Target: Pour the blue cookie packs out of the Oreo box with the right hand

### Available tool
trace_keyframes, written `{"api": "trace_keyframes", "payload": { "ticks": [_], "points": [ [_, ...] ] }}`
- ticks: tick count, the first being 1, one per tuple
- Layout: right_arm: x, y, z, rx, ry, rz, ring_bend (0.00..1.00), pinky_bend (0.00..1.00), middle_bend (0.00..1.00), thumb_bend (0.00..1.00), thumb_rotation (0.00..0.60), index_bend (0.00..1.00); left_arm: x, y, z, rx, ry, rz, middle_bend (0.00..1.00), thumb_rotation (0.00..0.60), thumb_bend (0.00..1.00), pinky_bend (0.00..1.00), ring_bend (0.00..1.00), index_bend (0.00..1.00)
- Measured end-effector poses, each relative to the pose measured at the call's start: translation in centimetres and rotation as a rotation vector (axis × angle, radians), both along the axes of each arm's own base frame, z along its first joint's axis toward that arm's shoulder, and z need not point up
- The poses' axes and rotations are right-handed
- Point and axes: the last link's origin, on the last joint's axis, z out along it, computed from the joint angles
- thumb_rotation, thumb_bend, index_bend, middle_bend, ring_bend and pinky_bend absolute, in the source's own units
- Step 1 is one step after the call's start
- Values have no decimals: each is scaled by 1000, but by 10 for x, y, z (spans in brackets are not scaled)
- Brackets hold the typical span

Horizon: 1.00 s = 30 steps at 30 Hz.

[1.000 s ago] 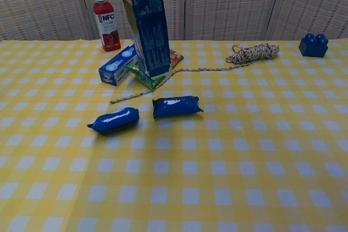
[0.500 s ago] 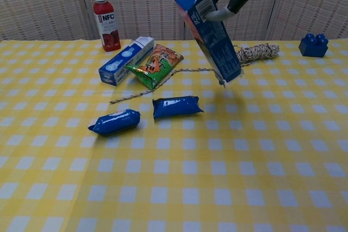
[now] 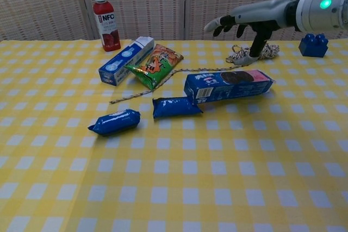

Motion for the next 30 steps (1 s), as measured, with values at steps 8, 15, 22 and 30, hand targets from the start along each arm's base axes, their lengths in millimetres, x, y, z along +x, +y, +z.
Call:
{"api": "trace_keyframes", "payload": {
  "ticks": [8,15,22,30],
  "points": [
    [-14,11,11,-62,-48,-11,52,149,148,260,600,0,-2,3,1,6,10,-5,249,600,268,122,192,256],
    [-45,32,29,-132,-87,-50,52,149,177,280,600,1,-1,7,1,9,13,-14,249,600,268,122,192,257],
    [-97,75,57,-284,-105,-80,90,151,223,282,600,58,5,12,-3,-4,11,-36,249,600,268,122,192,256],
    [-160,147,95,-452,-156,-178,97,154,234,283,600,73,13,16,-6,-14,10,-61,249,600,268,122,192,256]
  ]
}}
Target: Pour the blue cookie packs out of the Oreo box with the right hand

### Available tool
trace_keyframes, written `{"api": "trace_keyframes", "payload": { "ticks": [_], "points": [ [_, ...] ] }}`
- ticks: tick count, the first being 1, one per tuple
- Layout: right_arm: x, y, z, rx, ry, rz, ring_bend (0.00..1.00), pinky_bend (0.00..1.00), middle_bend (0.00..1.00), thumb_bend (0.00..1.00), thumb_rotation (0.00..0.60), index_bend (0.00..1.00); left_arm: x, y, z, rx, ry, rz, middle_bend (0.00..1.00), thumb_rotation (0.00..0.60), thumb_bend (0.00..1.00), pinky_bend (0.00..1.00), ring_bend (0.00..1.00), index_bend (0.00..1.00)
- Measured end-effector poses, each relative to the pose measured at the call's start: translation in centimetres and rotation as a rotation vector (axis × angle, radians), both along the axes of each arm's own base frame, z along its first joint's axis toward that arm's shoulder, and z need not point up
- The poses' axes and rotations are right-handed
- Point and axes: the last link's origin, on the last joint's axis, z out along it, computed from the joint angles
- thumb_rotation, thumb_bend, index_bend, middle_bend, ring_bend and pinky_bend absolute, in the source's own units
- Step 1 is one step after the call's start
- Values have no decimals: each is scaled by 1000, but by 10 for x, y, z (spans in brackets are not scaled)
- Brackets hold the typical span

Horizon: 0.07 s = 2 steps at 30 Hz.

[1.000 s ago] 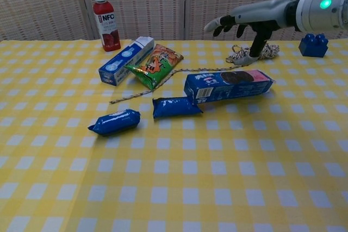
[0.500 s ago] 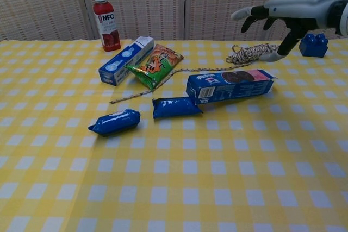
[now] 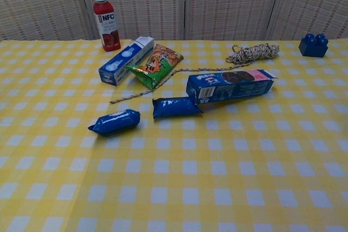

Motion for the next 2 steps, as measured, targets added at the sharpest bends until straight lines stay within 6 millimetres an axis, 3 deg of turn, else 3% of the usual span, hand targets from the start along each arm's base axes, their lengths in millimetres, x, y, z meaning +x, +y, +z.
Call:
{"api": "trace_keyframes", "payload": {
  "ticks": [2],
  "points": [
    [-11,16,7,-23,-31,-32,105,154,244,283,600,77,1,1,-1,-2,4,-2,249,600,268,122,192,257]
  ]
}}
